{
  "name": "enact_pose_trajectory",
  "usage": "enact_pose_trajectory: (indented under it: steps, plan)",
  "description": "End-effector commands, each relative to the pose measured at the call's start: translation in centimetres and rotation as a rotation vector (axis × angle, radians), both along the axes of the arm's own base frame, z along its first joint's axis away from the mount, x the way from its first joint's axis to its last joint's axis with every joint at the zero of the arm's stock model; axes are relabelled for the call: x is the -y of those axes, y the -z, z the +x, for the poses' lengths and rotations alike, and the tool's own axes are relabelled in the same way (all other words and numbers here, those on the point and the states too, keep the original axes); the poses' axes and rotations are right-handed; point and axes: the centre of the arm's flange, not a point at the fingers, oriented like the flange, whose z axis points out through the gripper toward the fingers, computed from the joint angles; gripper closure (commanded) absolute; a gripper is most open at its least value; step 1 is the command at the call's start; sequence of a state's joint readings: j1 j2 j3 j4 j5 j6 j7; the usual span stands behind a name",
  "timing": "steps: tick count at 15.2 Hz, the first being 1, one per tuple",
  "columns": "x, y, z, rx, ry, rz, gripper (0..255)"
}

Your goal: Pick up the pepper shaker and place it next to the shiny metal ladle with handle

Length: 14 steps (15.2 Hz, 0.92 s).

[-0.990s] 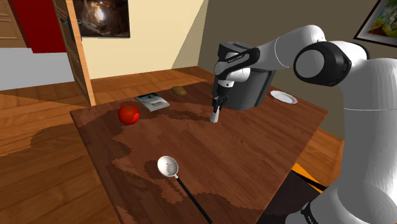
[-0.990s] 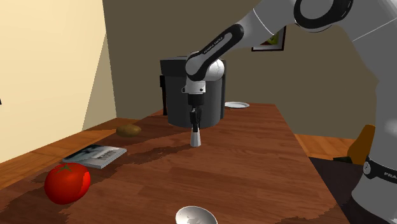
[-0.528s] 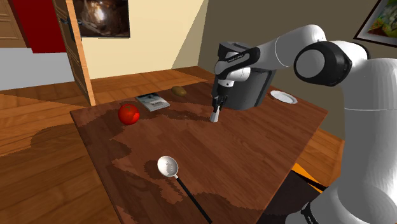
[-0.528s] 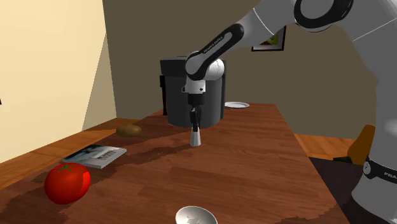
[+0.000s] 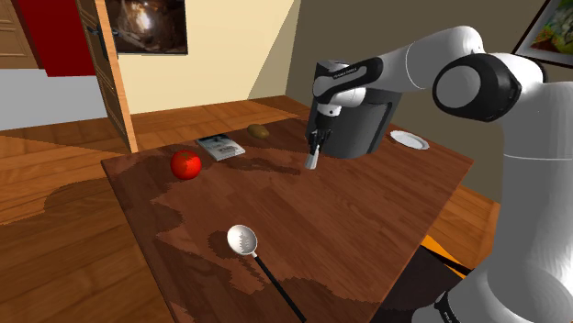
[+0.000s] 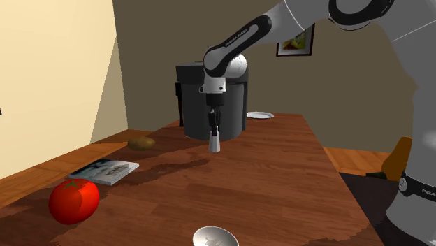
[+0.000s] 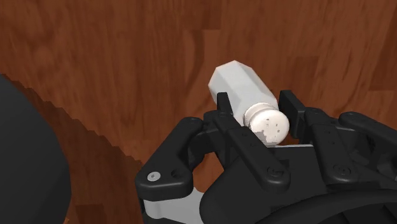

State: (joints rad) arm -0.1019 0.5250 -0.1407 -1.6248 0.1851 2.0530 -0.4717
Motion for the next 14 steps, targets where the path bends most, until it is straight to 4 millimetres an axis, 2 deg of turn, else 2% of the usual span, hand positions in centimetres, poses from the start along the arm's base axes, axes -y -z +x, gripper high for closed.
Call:
enact_pose_trajectory:
  steps: [1, 14]
  plan:
    - [0.0, -1.1, 0.0, 0.0, 0.0, 0.0, 255]
    - [0.0, -8.0, 0.0, 0.0, 0.0, 0.0, 255]
